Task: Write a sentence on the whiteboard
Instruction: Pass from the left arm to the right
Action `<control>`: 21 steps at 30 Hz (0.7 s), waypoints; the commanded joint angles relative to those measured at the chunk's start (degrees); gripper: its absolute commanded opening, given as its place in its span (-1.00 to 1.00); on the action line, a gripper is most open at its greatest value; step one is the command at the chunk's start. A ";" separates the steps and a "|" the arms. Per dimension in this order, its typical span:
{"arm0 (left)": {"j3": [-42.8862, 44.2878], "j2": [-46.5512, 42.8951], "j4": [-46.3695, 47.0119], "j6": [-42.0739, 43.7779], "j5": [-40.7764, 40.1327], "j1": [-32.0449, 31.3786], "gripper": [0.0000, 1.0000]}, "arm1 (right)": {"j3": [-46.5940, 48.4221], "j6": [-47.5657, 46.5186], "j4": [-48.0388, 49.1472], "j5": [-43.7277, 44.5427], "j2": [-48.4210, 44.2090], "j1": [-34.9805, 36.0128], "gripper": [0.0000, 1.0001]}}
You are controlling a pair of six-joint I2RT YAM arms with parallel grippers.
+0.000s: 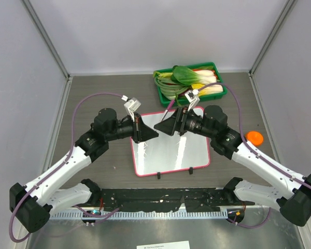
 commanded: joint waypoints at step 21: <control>1.65 -1.07 0.21 0.44 4.26 -0.61 -1.00 | -0.67 2.33 6.73 -6.30 3.51 0.34 -0.48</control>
